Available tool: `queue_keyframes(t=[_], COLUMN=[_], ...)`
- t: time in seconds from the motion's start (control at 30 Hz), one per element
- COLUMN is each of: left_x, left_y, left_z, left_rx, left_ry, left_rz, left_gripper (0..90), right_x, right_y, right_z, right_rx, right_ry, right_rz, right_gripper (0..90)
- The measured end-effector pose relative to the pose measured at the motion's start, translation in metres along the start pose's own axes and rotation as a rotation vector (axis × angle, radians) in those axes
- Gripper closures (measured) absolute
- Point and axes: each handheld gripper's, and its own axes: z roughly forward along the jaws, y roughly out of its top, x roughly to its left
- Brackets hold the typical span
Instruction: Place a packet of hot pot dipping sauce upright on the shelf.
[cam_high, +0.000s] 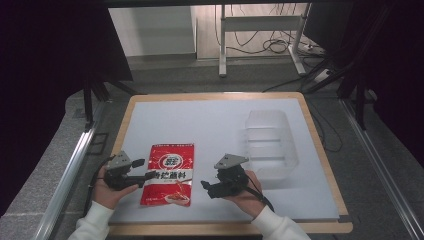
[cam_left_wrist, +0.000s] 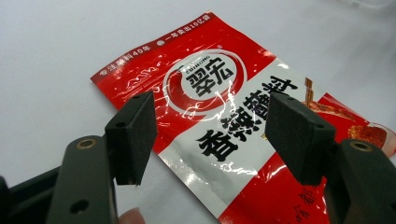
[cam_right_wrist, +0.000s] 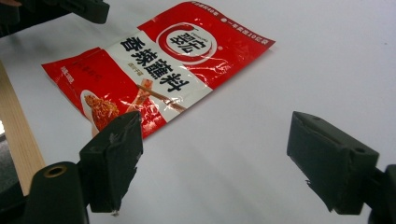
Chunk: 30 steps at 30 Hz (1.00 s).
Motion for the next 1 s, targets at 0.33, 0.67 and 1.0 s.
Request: queue_keyframes(t=[0.33, 0.67, 1.0], left_x=[0.001, 0.004, 0.004], left_y=[-0.001, 0.0, 0.002], left_z=[0.0, 0.001, 0.005], left_rx=[0.004, -0.006, -0.006], left_ry=[0.011, -0.005, -0.01], left_rz=[0.001, -0.001, 0.004], left_gripper=[33.7, 33.8, 33.8], right_x=[-0.005, -0.018, -0.04], right_y=[0.016, 0.047, 0.075], right_z=[0.004, 0.021, 0.056], right_rx=[0.012, 0.045, 0.111], right_ry=[0.042, 0.083, 0.119], right_rz=[-0.011, -0.01, 0.035], right_gripper=[21.7, 25.3, 24.7])
